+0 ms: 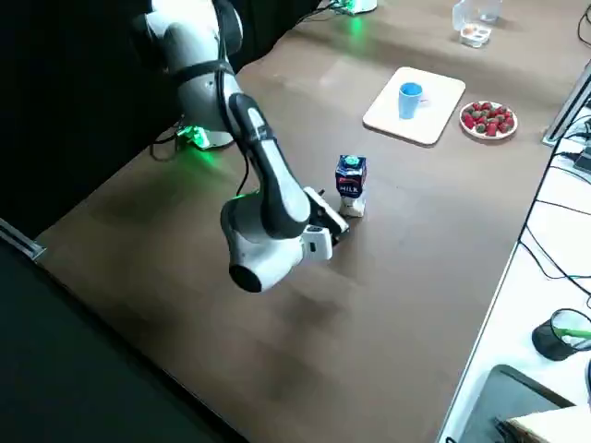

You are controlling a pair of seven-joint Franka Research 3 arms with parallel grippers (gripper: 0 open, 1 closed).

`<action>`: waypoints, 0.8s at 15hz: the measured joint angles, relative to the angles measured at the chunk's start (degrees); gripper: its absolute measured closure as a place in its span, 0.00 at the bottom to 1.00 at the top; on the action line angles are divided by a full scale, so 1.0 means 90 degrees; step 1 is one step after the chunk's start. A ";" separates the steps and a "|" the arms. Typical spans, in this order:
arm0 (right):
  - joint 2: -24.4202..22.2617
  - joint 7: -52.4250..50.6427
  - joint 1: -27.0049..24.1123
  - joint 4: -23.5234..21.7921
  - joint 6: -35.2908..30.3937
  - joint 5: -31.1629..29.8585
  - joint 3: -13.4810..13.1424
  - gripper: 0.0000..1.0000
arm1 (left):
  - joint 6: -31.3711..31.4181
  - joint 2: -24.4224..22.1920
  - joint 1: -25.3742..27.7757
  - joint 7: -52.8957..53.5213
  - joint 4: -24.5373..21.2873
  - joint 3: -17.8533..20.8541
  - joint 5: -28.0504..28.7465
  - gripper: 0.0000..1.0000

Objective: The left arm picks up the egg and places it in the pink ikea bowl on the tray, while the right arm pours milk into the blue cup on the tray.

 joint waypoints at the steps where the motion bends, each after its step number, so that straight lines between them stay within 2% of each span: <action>1: -0.0066 0.0216 0.0074 0.0014 0.0001 -0.0027 -0.0001 0.00 | 0.0000 0.0000 0.0000 -0.0003 0.0000 -0.0011 0.0002 0.00; 9: -0.0651 0.2273 0.0762 0.0611 0.0048 -0.0687 -0.0010 0.00 | 0.0000 0.0000 0.0001 -0.0003 0.0000 -0.0027 0.0012 0.00; 12: -0.0909 0.3233 0.1071 0.0789 0.0099 -0.1128 -0.0013 0.00 | 0.0000 0.0000 0.0002 -0.0003 0.0000 -0.0028 0.0013 0.00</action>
